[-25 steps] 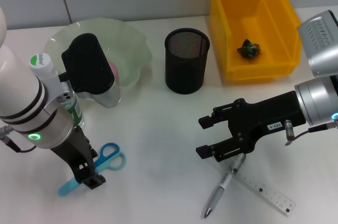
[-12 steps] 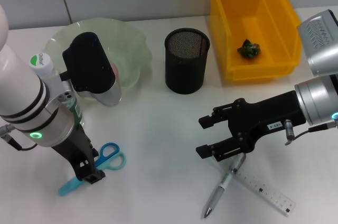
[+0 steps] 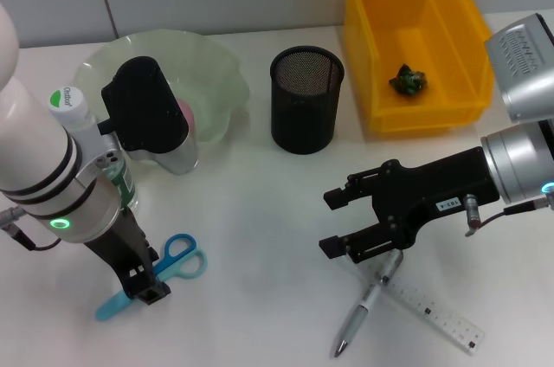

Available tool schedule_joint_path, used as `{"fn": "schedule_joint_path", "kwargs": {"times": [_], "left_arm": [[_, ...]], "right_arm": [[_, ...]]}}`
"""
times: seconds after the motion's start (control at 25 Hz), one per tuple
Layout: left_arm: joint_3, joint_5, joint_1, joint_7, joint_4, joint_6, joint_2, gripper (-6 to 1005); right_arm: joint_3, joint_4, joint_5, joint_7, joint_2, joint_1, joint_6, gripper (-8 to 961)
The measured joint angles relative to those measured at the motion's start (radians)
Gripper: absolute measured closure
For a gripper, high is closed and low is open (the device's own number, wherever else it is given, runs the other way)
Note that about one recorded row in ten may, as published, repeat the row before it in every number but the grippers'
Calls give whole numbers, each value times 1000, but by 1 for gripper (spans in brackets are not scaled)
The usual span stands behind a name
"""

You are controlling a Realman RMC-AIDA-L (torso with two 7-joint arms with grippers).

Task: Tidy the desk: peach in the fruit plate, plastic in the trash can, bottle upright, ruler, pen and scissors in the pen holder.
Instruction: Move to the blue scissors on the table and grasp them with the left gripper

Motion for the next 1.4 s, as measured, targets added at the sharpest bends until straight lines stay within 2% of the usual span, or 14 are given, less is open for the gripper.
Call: {"fn": "schedule_joint_path", "kwargs": {"times": [1.4], "left_arm": [[27,5,-6,-24,-30,-34,0,557]], "right_arm": [[-1,-2,0,0,1,2,0,189]]}}
